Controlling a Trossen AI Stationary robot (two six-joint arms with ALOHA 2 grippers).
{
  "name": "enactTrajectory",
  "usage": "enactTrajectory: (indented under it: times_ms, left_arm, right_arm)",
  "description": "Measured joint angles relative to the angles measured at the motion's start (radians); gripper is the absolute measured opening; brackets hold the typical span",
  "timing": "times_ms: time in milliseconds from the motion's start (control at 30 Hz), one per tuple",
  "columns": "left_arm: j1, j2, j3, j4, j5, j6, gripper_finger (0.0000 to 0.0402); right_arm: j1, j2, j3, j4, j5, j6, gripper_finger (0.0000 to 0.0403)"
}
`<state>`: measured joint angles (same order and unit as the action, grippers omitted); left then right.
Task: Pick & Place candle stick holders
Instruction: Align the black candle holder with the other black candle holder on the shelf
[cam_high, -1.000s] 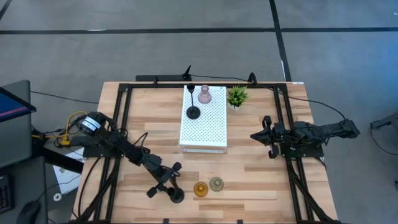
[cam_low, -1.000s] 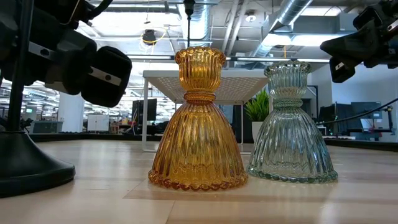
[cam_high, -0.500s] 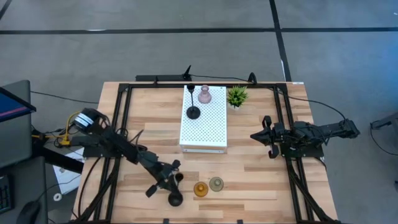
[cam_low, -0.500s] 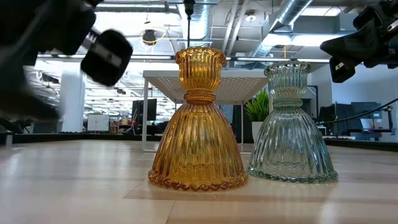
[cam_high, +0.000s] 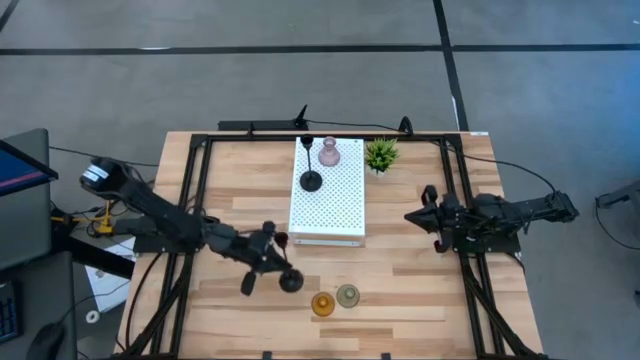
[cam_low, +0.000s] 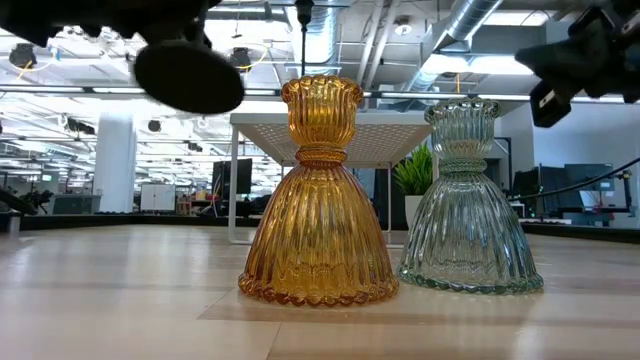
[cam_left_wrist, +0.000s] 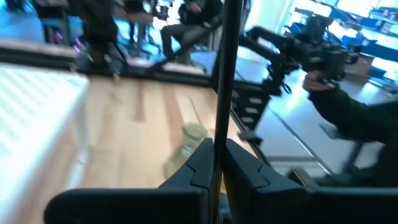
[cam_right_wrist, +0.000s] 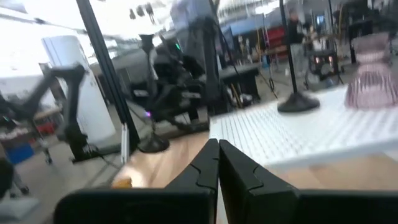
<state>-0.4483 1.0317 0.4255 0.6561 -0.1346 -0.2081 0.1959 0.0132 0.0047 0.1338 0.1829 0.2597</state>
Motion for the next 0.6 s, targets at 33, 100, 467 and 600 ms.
enactTrajectory:
  times_ms: [33, 100, 467, 600]
  left_arm:
    - [0.013, -0.016, 0.0, -0.003, -0.001, 0.015, 0.0018]
    - [0.042, -0.037, 0.0, -0.004, -0.003, 0.025, 0.0016]
    - [0.188, 0.077, 0.122, -0.087, 0.057, 0.027, 0.0015]
    - [0.209, 0.143, 0.184, -0.111, 0.079, 0.028, 0.0016]
  right_arm:
    - [0.0, 0.0, 0.0, 0.023, -0.001, -0.005, 0.0]
    - [0.0, 0.0, 0.0, 0.068, -0.005, -0.03, 0.0]
    - [0.0, 0.182, 0.0, 0.341, -0.024, -0.051, 0.0]
    - [0.0, 0.317, 0.029, 0.384, -0.024, -0.027, 0.0]
